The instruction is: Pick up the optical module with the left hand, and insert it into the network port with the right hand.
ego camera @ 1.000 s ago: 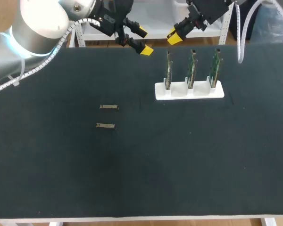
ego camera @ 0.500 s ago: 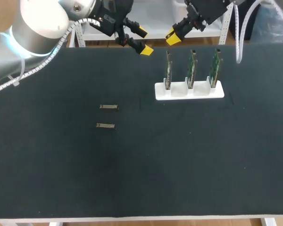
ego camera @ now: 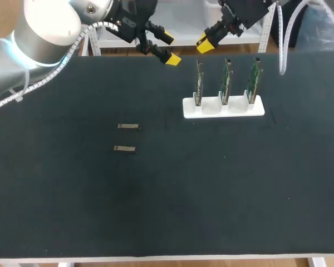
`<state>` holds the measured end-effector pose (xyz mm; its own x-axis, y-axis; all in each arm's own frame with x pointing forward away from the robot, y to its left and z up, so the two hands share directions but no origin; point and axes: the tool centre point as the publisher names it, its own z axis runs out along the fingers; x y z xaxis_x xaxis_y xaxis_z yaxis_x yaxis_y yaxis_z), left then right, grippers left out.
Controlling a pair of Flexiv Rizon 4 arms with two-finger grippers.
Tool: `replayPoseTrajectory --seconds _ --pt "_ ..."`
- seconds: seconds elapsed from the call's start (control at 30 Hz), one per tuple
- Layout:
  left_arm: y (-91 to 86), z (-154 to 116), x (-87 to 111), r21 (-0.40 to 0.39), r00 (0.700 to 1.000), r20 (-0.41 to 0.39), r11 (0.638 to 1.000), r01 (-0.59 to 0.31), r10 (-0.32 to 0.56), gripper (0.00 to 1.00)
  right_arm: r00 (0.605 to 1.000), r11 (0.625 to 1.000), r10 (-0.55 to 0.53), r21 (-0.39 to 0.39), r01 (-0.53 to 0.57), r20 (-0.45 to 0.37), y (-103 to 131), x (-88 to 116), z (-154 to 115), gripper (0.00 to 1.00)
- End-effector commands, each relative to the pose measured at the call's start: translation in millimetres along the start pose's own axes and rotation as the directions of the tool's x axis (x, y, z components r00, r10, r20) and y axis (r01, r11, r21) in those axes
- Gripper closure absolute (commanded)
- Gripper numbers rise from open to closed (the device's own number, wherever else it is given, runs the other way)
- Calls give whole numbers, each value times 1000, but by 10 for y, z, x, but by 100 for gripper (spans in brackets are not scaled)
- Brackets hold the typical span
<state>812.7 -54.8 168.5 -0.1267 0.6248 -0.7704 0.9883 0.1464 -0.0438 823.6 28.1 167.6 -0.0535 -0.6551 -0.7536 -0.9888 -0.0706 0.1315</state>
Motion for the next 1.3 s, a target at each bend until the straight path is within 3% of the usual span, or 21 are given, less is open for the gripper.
replayPoseTrajectory --seconds 0.03,1.3 --pt "-8 -2 0 -2 1000 -2 1000 0 0 0 1000 916 -1 -402 1 0 -90 23 6 100" --pt "-8 -2 0 -2 1000 -2 1000 0 0 0 999 925 -35 -378 33 2 -77 -17 1 100"
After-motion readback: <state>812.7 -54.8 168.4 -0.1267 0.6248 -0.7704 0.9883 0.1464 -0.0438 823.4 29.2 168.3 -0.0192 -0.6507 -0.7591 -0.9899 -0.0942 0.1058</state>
